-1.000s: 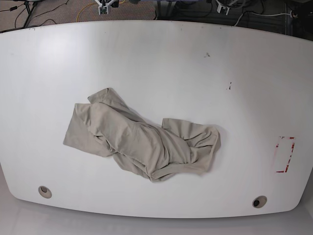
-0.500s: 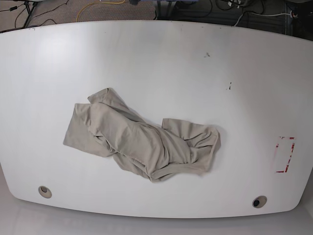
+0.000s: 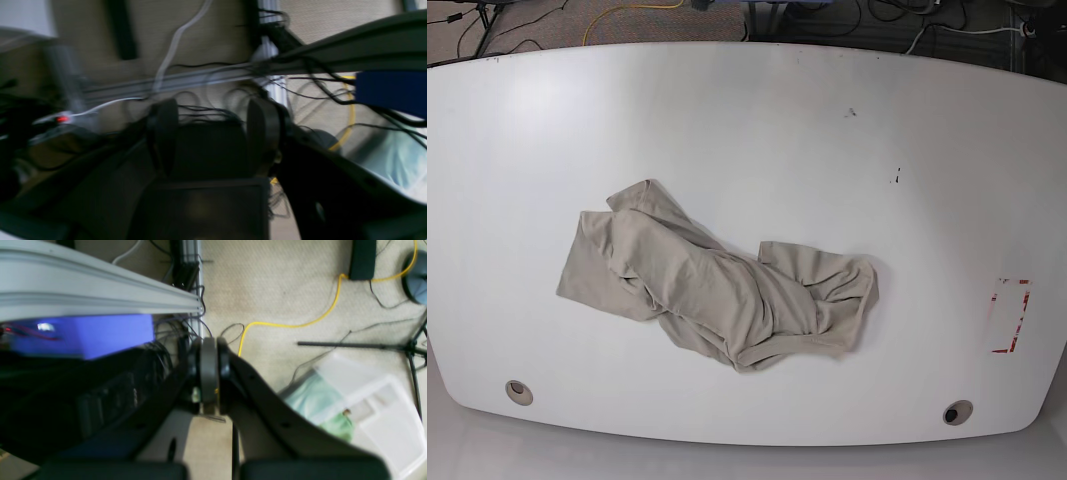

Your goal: Layout the t-shirt on the table in an organized manner, then fold the t-shirt properly

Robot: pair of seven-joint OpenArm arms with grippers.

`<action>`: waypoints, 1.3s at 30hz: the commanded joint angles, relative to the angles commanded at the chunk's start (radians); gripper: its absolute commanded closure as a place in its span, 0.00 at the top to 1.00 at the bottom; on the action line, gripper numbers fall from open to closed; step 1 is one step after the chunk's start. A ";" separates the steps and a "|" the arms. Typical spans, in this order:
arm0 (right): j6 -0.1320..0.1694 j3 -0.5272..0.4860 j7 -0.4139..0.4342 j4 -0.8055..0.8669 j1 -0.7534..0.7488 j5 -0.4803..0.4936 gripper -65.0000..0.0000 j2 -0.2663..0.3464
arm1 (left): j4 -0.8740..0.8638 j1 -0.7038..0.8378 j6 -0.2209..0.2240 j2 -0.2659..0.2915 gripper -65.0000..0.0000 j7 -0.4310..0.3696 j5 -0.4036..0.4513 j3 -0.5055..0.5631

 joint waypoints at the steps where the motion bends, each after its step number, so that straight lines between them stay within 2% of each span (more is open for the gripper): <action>1: 0.017 0.000 -0.012 0.041 -0.017 0.020 0.00 0.000 | 0.032 0.021 0.000 0.009 0.46 0.000 0.000 -0.014; 5: 0.055 0.006 -0.069 0.186 -0.064 0.060 0.00 0.000 | 0.167 0.086 0.000 0.057 0.46 0.000 0.000 -0.071; 11: 0.086 0.005 -0.117 0.358 -0.118 0.098 0.00 0.000 | 0.347 0.147 -0.002 0.115 0.47 0.000 0.000 -0.126; 15: 0.087 0.005 -0.117 0.384 -0.117 0.130 0.00 0.002 | 0.440 0.176 -0.002 0.147 0.47 0.000 0.002 -0.140; 17: 0.087 0.006 -0.117 0.387 -0.095 0.140 0.00 0.023 | 0.470 0.181 -0.002 0.155 0.47 0.000 0.002 -0.140; 23: 0.086 0.006 -0.117 0.385 -0.021 0.183 0.00 0.058 | 0.503 0.175 -0.002 0.155 0.48 0.002 0.002 -0.140; 25: 0.086 0.006 -0.118 0.385 0.011 0.187 0.01 0.060 | 0.508 0.152 -0.002 0.153 0.51 0.002 0.002 -0.135; 29: 0.086 0.006 -0.118 0.387 0.072 0.186 0.15 0.060 | 0.508 0.103 -0.002 0.157 0.64 0.002 0.003 -0.133; 32: 0.081 0.006 -0.120 0.387 0.127 0.186 0.31 0.060 | 0.508 0.054 -0.002 0.153 0.74 0.002 0.003 -0.133; 35: 0.081 0.006 -0.120 0.384 0.178 0.186 0.44 0.060 | 0.508 -0.008 -0.002 0.153 0.76 0.002 0.006 -0.135; 39: 0.081 0.006 -0.121 0.382 0.244 0.186 0.51 0.060 | 0.508 -0.072 -0.002 0.146 0.76 0.002 0.008 -0.135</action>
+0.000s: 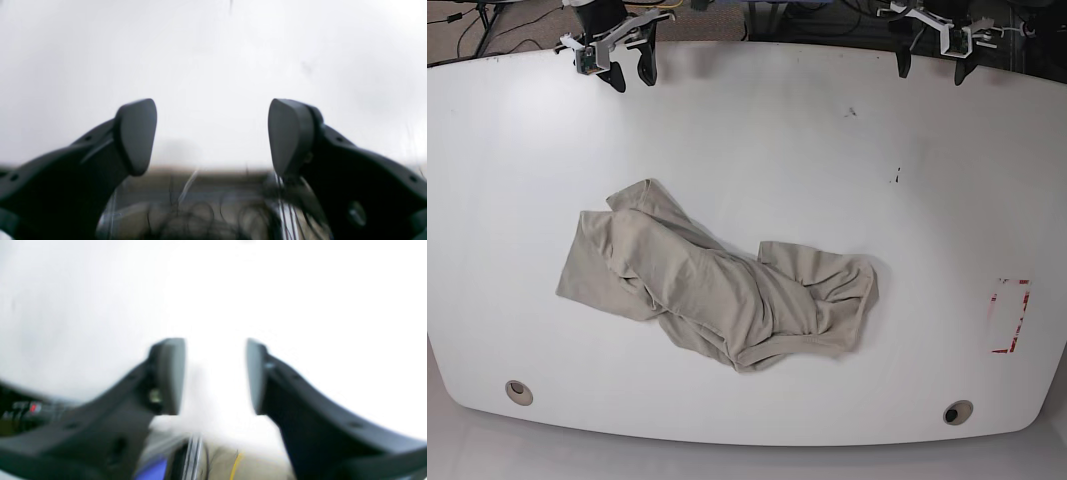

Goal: Layout the t-shirt on the table in an organized manner, then fold the t-shirt properly
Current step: 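Lower the right gripper onto the beige t-shirt and pinch a fold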

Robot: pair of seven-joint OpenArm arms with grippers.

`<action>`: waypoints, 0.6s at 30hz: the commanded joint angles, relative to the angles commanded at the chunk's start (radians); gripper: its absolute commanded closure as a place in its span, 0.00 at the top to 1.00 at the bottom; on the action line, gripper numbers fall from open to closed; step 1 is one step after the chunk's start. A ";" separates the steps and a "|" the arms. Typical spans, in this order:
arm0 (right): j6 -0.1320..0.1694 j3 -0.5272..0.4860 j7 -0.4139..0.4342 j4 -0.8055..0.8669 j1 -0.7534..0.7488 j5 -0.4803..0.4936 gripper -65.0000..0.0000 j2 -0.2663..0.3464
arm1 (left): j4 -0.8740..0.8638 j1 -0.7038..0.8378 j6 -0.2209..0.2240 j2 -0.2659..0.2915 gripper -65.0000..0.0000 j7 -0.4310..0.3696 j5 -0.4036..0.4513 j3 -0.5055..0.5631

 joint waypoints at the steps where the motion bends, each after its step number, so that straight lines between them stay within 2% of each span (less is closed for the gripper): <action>1: 0.000 0.000 0.000 0.000 0.018 -0.002 0.52 0.000 | 0.000 -0.017 0.000 -0.005 0.76 0.000 0.000 0.002; 6: -0.002 0.000 -0.002 0.000 0.109 -0.002 0.58 0.037 | -0.002 -0.081 0.000 -0.043 0.76 0.000 0.000 0.035; 8: -0.002 0.000 -0.028 0.000 0.149 -0.002 0.59 0.054 | -0.002 -0.095 0.000 -0.052 0.76 0.002 0.000 0.051; 13: -0.002 0.002 -0.178 0.000 0.296 -0.002 0.63 0.075 | -0.002 -0.123 0.000 -0.060 0.76 0.002 0.000 0.064; 14: -0.002 0.002 -0.232 -0.002 0.350 -0.002 0.64 0.091 | -0.002 -0.135 0.000 -0.060 0.76 0.002 0.000 0.064; 18: -0.002 0.000 -0.345 -0.018 0.470 -0.002 0.65 0.132 | -0.002 -0.160 0.000 -0.058 0.76 0.002 0.000 0.063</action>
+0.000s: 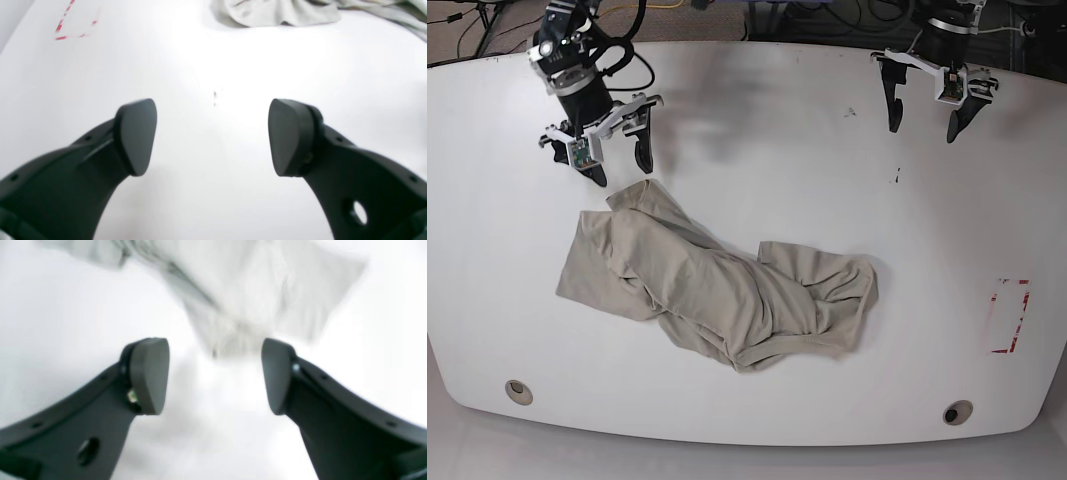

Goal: Layout the t-shirt on the table in an organized manner, then fold the t-shirt properly
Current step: 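Lower the right gripper onto the beige t-shirt and pinch a fold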

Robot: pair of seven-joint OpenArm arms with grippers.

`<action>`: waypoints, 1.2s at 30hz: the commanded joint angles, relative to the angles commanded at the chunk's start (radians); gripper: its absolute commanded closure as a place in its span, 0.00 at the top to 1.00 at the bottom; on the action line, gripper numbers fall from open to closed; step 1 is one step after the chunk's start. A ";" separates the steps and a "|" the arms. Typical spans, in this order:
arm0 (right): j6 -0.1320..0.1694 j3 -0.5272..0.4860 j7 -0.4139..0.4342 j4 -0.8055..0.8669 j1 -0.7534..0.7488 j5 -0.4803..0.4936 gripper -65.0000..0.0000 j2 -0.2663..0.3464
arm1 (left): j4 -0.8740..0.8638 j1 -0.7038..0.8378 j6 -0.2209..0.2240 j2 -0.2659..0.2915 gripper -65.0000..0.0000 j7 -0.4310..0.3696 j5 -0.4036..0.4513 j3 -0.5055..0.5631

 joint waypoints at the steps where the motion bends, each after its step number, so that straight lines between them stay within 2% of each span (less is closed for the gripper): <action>1: 0.000 -0.002 -0.023 -0.009 0.037 0.000 0.65 0.006 | -0.002 -0.002 0.000 0.000 0.76 0.000 0.000 0.000; 10: 0.002 -0.005 -0.141 -0.150 0.276 0.002 0.65 0.064 | -0.005 -0.029 0.000 0.002 0.76 0.000 0.002 0.002; 17: 0.008 -0.031 -0.216 -0.290 0.391 0.009 0.65 0.060 | -0.005 -0.032 0.000 0.002 0.76 0.000 0.002 -0.002; 21: 0.008 -0.086 -0.229 -0.345 0.427 0.011 0.65 0.060 | -0.005 -0.032 0.000 0.002 0.76 0.000 0.002 -0.006; 29: 0.008 -0.117 -0.226 -0.509 0.500 0.011 0.63 0.058 | -0.006 -0.026 0.000 0.002 0.76 0.000 0.002 -0.006; 31: 0.008 -0.115 -0.219 -0.545 0.512 0.009 0.59 0.058 | -0.006 -0.026 0.000 0.002 0.76 0.000 0.002 -0.006; 33: 0.008 -0.115 -0.196 -0.574 0.519 0.009 0.48 0.060 | -0.006 -0.026 0.000 0.002 0.76 0.000 0.002 -0.006; 36: 0.008 -0.117 -0.175 -0.566 0.502 0.009 0.25 0.063 | -0.006 -0.026 0.000 0.002 0.76 0.000 0.002 -0.006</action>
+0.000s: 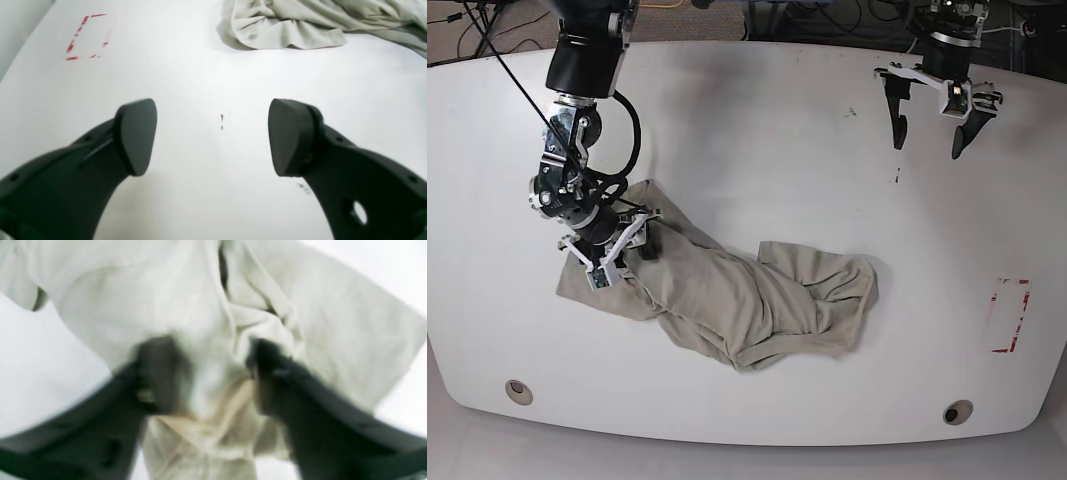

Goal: Layout the t-shirt on the table in an organized manner, then fold the t-shirt properly
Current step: 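Lower the right gripper onto the beige t-shirt and pinch a fold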

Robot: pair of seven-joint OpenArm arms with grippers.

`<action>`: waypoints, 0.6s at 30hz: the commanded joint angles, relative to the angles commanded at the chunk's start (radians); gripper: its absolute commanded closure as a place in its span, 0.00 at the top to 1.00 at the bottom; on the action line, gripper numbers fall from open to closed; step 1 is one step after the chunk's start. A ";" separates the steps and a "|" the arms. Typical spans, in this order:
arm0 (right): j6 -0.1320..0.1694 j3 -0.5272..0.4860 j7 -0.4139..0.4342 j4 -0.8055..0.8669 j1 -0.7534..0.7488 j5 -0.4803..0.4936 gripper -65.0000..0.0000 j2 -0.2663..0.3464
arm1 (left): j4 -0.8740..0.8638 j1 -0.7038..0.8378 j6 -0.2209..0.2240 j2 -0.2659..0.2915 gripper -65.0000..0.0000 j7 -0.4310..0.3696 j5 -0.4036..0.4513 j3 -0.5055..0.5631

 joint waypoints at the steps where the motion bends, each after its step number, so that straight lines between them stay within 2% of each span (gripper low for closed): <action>1: 0.000 0.002 -0.002 0.017 -0.012 0.000 0.17 0.000 | 0.000 -0.002 0.000 0.000 0.76 0.000 0.000 0.000; 2: -0.002 0.002 -0.002 0.051 -0.037 0.000 0.07 0.000 | 0.000 -0.002 0.000 0.000 0.76 0.000 0.000 0.000; 4: -0.006 0.002 -0.003 0.106 -0.078 0.000 0.00 -0.002 | 0.000 -0.003 0.000 0.000 0.76 0.000 0.000 0.000; 8: -0.009 0.000 -0.018 0.315 -0.245 0.000 0.03 -0.012 | 0.000 -0.005 0.000 0.000 0.76 0.000 0.000 0.000; 11: -0.009 0.003 -0.020 0.428 -0.359 -0.005 0.03 -0.063 | 0.000 -0.005 0.000 -0.002 0.76 0.000 0.000 0.000; 18: -0.003 -0.003 -0.017 0.563 -0.571 0.000 0.03 -0.123 | -0.002 -0.006 0.000 -0.002 0.76 0.002 0.000 0.002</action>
